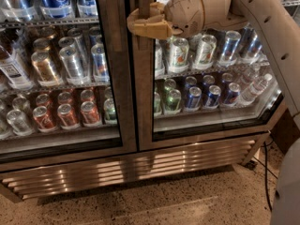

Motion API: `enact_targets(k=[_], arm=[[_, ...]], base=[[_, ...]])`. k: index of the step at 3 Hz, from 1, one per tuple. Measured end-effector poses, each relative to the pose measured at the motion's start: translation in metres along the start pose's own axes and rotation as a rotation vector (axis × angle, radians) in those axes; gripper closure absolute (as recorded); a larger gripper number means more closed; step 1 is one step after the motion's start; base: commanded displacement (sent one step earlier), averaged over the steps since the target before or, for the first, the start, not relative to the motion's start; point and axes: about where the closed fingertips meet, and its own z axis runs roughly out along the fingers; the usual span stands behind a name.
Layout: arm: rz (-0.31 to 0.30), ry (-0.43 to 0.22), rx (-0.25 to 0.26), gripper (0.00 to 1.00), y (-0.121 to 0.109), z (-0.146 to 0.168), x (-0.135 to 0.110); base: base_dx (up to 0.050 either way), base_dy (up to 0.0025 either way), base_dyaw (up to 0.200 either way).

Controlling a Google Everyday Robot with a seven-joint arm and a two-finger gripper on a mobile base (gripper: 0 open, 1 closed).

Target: Open right fridge door

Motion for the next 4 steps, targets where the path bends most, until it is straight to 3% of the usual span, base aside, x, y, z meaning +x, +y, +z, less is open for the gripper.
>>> enact_targets(k=[1, 2, 4], arm=[[0.000, 0.000, 0.000, 1.00, 0.000, 0.000, 0.000], [0.000, 0.000, 0.000, 1.00, -0.016, 0.007, 0.002], [0.000, 0.000, 0.000, 1.00, -0.015, 0.013, -0.001]], base=[[0.000, 0.00000, 0.000], [0.000, 0.00000, 0.000], [0.000, 0.00000, 0.000]])
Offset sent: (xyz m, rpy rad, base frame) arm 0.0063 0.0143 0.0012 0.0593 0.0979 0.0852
